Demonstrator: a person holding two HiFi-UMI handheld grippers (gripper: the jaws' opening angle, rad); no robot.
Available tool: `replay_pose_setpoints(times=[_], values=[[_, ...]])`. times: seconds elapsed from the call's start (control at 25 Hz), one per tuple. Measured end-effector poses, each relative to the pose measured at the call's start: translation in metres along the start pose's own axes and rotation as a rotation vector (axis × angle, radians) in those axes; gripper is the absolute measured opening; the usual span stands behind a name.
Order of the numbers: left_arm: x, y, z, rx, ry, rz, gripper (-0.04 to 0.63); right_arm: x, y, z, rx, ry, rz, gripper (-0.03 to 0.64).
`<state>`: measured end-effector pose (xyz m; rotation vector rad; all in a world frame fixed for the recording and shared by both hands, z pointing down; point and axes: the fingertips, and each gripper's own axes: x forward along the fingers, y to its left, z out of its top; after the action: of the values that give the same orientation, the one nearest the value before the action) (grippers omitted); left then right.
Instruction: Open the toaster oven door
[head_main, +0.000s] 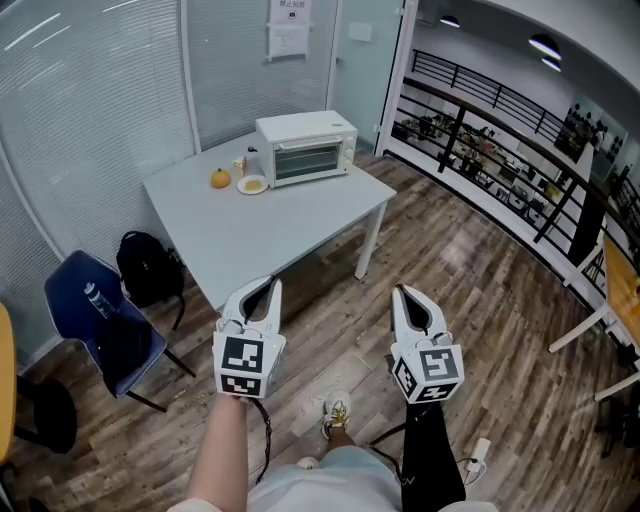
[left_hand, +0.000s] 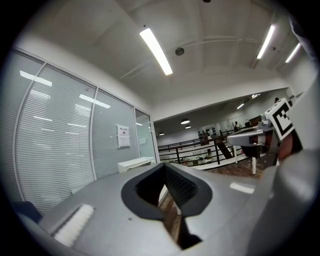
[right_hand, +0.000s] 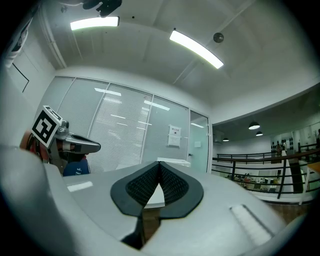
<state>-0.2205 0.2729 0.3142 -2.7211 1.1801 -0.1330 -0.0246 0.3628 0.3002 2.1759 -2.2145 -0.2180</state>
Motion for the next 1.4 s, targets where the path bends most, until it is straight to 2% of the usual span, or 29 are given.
replay_pose_setpoints(times=[0.36,0.96,1.4], values=[[0.075,0.020,-0.007,0.006,0.009,0.033,0.057,0.077,-0.035,-0.019,0.023,-0.012,0.041,0.003],[0.228,0.040,-0.003,0.000,0.032,0.079,0.057,0.211,-0.125,-0.042,0.061,-0.007,0.094,0.003],[0.310,0.059,-0.004,0.005,0.032,0.115,0.057,0.289,-0.169,-0.053,0.058,-0.016,0.130,0.003]])
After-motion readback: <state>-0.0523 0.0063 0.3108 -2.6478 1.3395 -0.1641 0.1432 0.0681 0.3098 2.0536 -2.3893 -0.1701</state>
